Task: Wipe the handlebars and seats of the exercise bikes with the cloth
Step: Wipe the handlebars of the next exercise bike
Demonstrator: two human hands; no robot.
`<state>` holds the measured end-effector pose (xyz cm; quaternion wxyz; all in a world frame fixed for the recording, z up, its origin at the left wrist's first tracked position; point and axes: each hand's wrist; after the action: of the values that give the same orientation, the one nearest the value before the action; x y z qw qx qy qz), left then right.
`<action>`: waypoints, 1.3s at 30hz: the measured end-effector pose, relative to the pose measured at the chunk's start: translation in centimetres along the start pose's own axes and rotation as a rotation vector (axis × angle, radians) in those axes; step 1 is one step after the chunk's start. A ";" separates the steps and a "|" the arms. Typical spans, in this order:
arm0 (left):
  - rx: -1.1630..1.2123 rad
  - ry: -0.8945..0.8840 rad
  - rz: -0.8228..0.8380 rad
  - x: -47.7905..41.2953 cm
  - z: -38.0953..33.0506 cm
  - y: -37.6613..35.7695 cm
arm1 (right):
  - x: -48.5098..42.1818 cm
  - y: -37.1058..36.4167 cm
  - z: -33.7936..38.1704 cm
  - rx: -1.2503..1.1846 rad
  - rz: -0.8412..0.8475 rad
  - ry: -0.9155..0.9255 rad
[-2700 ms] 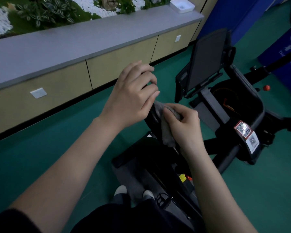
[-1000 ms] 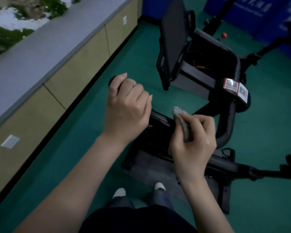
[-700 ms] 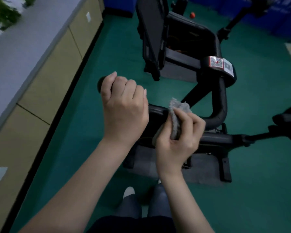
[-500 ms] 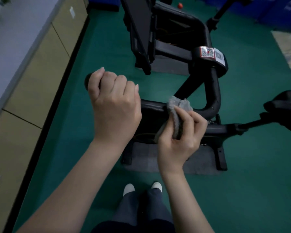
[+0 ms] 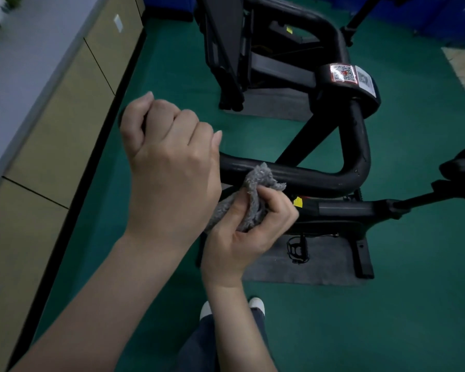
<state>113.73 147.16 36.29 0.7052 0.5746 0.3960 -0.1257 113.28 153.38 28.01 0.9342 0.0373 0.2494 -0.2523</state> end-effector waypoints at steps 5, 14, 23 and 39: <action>0.012 0.001 -0.001 0.1 0.2 0.1 | -1.6 1.1 -2.2 0.063 -0.140 -0.009; 0.008 -0.017 0.007 0.3 0.2 -0.1 | 1.5 -0.7 -0.4 -0.060 -0.010 -0.033; 0.005 -0.012 -0.024 0.3 0.1 -0.3 | 0.4 0.1 -0.3 -0.057 -0.027 -0.097; 0.003 -0.005 -0.095 0.4 0.1 -0.7 | -2.4 1.8 0.6 -0.447 0.264 -1.115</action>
<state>113.58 146.94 35.50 0.6985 0.5559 0.4208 -0.1612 112.66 155.90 29.56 0.9325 -0.2667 -0.2368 -0.0574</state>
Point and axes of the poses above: each hand's wrist, its own x-axis away from the middle knuckle, its own y-axis out of the back of the hand, z = x × y, and after that the axes turned 8 degrees about -z, right-handed
